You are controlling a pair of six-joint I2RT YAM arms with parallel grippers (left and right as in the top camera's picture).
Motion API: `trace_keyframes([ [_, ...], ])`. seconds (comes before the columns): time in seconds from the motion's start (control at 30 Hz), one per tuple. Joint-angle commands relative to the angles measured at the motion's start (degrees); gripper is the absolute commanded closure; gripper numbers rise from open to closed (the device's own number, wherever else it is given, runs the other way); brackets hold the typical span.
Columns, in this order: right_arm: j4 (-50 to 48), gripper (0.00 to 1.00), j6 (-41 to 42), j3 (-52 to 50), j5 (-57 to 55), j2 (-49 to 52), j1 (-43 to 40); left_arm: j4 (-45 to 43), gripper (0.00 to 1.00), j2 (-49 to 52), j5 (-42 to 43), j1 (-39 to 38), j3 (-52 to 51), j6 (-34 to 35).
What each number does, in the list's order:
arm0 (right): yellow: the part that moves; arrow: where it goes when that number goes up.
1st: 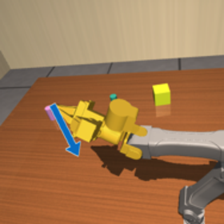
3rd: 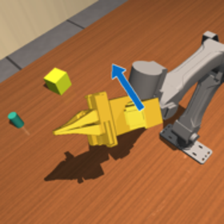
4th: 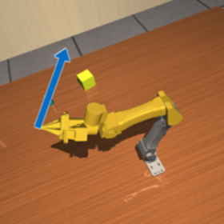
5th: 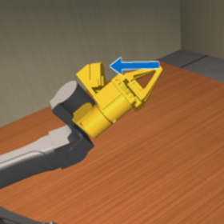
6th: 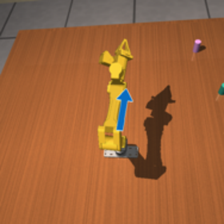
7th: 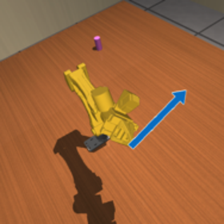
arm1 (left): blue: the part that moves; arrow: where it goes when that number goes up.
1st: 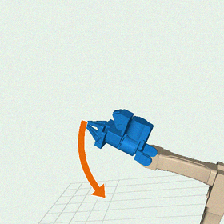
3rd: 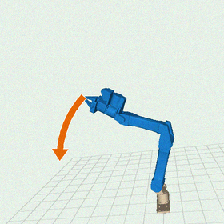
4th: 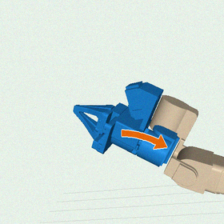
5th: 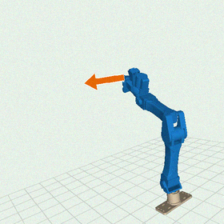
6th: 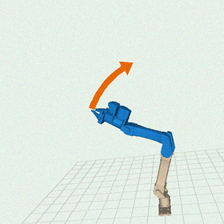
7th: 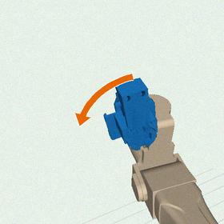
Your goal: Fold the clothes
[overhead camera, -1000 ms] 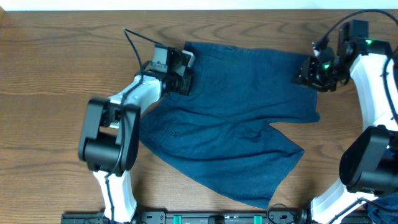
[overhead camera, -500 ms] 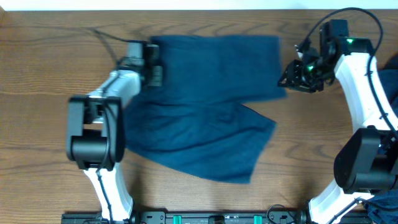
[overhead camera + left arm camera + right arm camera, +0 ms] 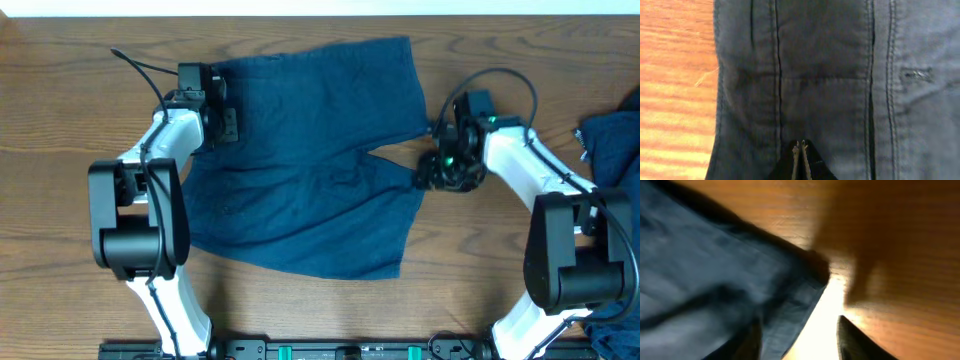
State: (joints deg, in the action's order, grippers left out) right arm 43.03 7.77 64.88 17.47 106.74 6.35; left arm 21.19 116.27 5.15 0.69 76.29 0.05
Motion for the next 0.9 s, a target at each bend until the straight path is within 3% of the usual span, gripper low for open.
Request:
trace_keyframes([
  [0.0, -3.8, 0.73, 3.9, -4.1, -1.2, -0.9, 0.4, 0.9, 0.94, -3.8, -0.3, -0.1, -0.5, 0.2],
  [0.13, -6.2, 0.98, 4.2, -6.4, -2.9, -0.9, -0.1, 2.1, 0.94, -4.2, -0.3, -0.1, -0.5, -0.3],
  [0.27, -6.4, 0.99, 4.2, -5.1, -10.1, -1.0, -2.3, 3.2, 0.94, -4.2, -1.8, -0.1, -0.5, -0.4],
  [0.4, -6.0, 0.99, 3.3, -2.9, -5.7, -1.0, -4.8, 5.4, 0.94, -4.3, -1.7, -0.1, -0.5, -0.4],
  [0.43, -5.9, 0.91, 2.7, -2.7, -3.1, -1.0, -5.2, 6.4, 0.94, -4.5, -1.7, -0.1, -0.5, -0.4],
  [0.47, -5.8, 0.67, 2.4, -2.7, -0.1, -1.0, -5.5, 7.7, 0.94, -4.7, -1.2, -0.1, -0.5, -0.4],
  [0.5, -5.6, 0.53, 2.4, -2.8, 1.1, -1.0, -5.6, 8.9, 0.94, -4.9, -0.6, -0.1, -0.5, -0.4],
  [0.53, -5.2, 0.46, 2.4, -2.8, 2.0, -1.0, -5.6, 10.4, 0.93, -5.4, 0.2, -0.1, -0.5, -0.4],
  [0.67, -5.4, 0.43, 2.5, -2.9, 4.2, -1.0, -4.7, 17.5, 0.89, -7.7, 4.3, -0.1, -0.5, 0.6],
  [0.87, -6.1, 0.48, 2.5, -2.9, 4.7, -1.0, -2.2, 28.9, 0.89, -7.9, 9.1, -0.1, -1.5, 2.4],
])
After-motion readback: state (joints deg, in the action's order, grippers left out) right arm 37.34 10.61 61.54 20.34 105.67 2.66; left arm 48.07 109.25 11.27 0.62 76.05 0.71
